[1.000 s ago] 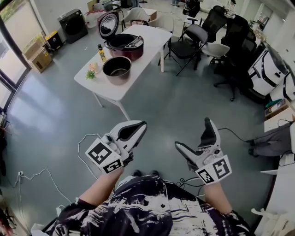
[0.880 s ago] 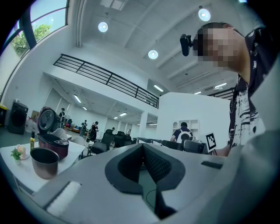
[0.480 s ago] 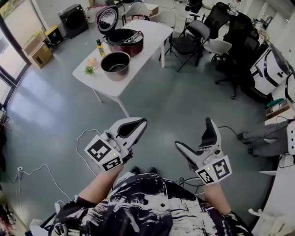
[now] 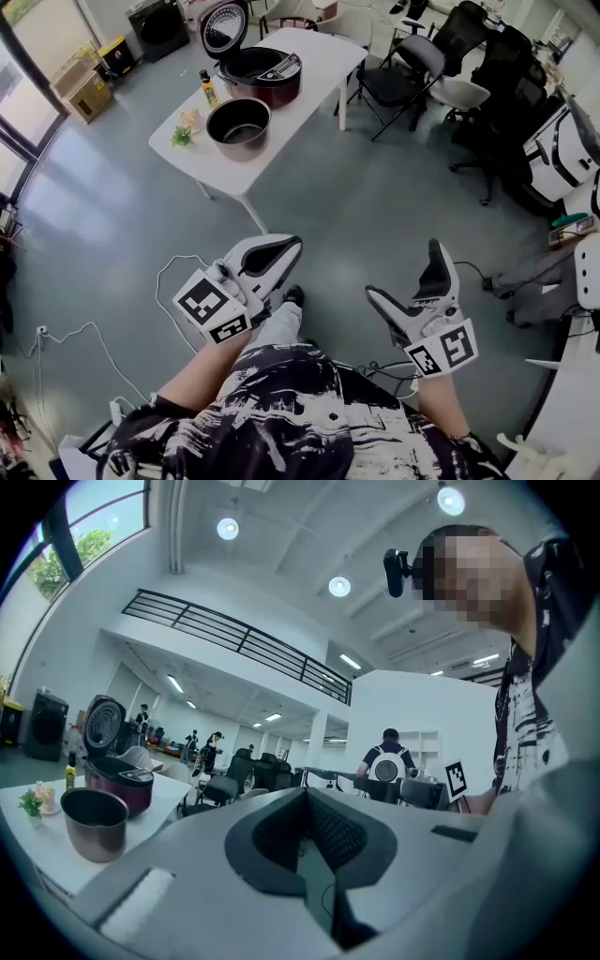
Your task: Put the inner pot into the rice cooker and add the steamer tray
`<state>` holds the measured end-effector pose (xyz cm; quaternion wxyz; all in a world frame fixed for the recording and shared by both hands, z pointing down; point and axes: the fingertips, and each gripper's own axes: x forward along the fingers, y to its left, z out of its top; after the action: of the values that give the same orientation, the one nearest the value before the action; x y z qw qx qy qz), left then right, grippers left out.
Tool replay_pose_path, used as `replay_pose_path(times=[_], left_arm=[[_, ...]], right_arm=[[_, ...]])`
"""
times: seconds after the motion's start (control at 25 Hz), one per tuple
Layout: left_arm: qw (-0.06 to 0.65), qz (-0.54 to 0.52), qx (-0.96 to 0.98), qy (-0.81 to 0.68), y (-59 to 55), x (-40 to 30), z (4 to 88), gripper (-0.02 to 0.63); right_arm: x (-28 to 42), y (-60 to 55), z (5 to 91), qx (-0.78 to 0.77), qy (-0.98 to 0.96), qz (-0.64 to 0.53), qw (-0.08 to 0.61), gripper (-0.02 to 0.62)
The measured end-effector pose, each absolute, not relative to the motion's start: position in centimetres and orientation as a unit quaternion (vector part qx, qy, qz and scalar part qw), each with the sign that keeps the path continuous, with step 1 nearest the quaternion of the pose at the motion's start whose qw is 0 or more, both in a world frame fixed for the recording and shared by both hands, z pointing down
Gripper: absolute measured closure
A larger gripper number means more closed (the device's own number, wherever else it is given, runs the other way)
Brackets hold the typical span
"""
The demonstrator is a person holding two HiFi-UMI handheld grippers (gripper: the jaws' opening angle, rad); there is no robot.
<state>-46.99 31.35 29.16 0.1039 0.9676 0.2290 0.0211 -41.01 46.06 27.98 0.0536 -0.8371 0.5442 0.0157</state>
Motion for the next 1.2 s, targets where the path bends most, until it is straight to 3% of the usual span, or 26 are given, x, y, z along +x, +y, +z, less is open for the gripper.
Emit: replay_pose_path(times=[0.72, 1.2], left_arm=[[0.105, 0.005, 0.951, 0.291, 18.2, -22.4, 28.1, 0.601], [0.101, 0.017, 0.957, 0.272, 17.5, -9.5, 29.6, 0.601]], right_arm=[[-19.3, 31.6, 25.6, -0.851, 0.525, 0.021, 0.014, 0.041], [-5.4, 30.4, 27.2, -0.839, 0.543, 0.017, 0.026, 0.041]])
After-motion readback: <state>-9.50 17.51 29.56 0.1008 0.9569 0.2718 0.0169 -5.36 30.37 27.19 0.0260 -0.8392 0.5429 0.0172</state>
